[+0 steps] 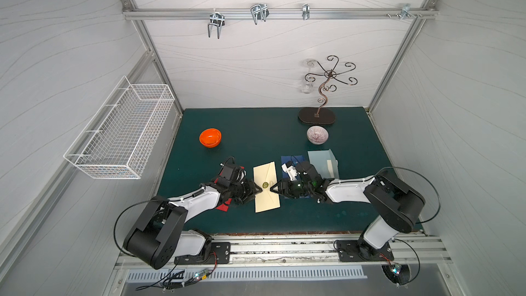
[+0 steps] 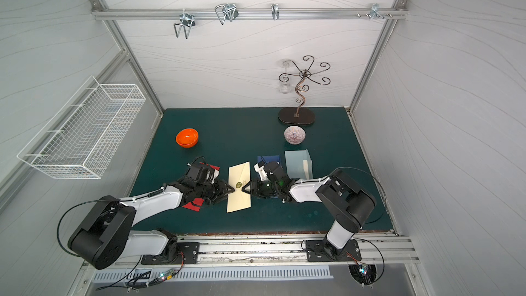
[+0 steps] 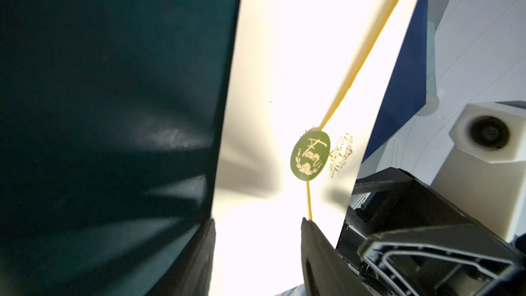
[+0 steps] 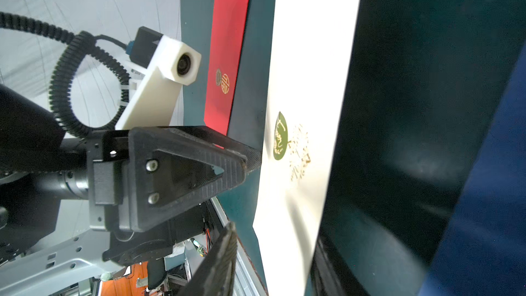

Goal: Open the envelope
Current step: Pick up the envelope from the center of the board.

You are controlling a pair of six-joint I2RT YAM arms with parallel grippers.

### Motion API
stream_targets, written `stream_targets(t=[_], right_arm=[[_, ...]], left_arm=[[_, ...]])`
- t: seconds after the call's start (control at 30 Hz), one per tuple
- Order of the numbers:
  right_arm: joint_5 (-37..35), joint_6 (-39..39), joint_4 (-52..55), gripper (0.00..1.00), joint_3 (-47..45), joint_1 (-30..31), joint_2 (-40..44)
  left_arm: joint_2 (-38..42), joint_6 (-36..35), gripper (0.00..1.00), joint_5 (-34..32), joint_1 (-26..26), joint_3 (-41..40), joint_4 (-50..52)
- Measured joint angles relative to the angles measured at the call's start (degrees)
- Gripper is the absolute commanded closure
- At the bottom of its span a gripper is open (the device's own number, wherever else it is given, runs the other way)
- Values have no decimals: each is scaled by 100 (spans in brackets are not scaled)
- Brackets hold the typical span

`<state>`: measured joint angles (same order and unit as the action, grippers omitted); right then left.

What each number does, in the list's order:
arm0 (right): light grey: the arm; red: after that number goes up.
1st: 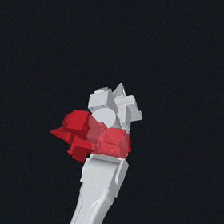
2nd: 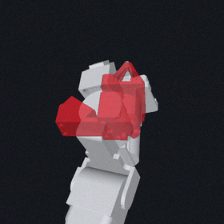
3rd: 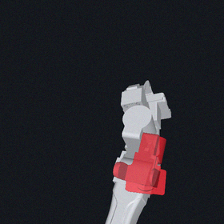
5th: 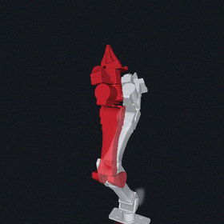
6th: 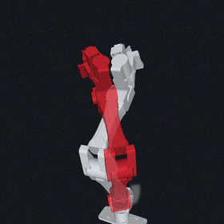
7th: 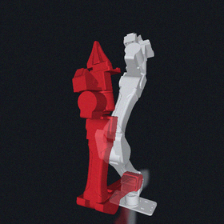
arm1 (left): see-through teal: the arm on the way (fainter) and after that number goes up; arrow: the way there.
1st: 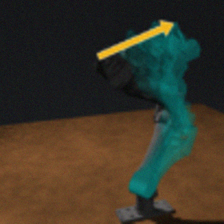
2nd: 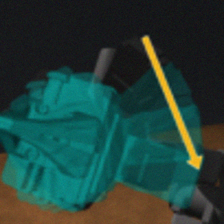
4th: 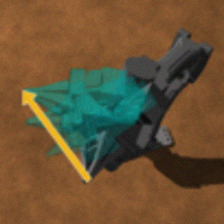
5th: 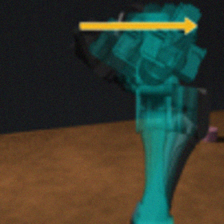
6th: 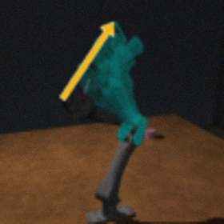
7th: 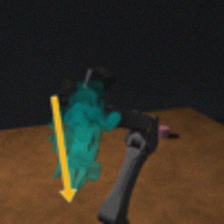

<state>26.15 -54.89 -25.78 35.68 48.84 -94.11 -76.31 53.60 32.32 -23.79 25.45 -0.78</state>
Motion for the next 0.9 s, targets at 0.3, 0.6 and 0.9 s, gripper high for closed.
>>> stream_targets(t=[0.3, 0.6, 0.9], right_arm=[[2, 66, 245, 79, 208, 33, -35], [-52, 136, 562, 100, 264, 33, -33], [-144, 260, 914, 100, 299, 26, 186]], left_arm=[[-2, 118, 48, 240, 0, -46, -332], [186, 122, 48, 155, 0, -55, -210], [721, -68, 44, -136, 0, 13, 417]])
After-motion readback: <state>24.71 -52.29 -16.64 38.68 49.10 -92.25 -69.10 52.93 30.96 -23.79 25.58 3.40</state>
